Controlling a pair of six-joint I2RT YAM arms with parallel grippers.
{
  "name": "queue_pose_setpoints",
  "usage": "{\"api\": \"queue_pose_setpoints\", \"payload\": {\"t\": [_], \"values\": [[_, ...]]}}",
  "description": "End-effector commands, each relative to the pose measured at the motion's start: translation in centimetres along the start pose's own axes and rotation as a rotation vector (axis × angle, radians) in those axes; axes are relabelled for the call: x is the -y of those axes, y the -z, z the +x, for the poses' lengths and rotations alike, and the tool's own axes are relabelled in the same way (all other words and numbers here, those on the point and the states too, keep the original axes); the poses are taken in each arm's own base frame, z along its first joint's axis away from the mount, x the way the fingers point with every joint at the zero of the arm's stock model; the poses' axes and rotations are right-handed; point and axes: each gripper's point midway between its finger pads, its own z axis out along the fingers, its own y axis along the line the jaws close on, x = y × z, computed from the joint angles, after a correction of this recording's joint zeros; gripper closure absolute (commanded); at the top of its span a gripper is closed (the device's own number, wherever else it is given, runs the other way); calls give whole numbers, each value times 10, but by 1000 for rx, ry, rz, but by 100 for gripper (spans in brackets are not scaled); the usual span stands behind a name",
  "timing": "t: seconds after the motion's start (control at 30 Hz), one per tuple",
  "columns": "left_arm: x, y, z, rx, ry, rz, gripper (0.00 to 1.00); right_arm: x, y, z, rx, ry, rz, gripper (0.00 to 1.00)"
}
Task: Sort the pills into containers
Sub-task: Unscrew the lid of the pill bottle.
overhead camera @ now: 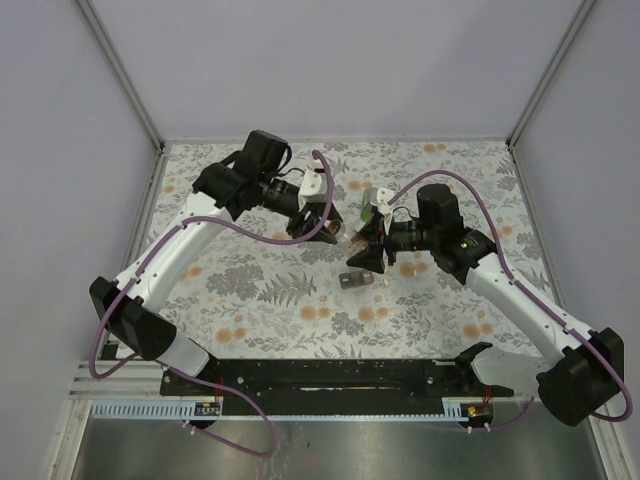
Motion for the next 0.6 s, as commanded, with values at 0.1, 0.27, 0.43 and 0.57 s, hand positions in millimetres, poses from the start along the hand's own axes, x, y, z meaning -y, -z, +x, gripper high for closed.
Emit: {"api": "queue_pose_setpoints", "payload": {"t": [0.1, 0.27, 0.43, 0.57], "values": [[-12, 4, -24, 89, 118, -135, 100, 17, 9, -19, 45, 66, 133, 99], [-22, 8, -26, 135, 248, -265, 100, 23, 13, -23, 57, 76, 183, 99], [-30, 6, -25, 154, 381, -360, 100, 32, 14, -26, 55, 74, 229, 99], [-36, -3, -26, 141, 458, -419, 100, 37, 15, -26, 51, 71, 255, 99]]}}
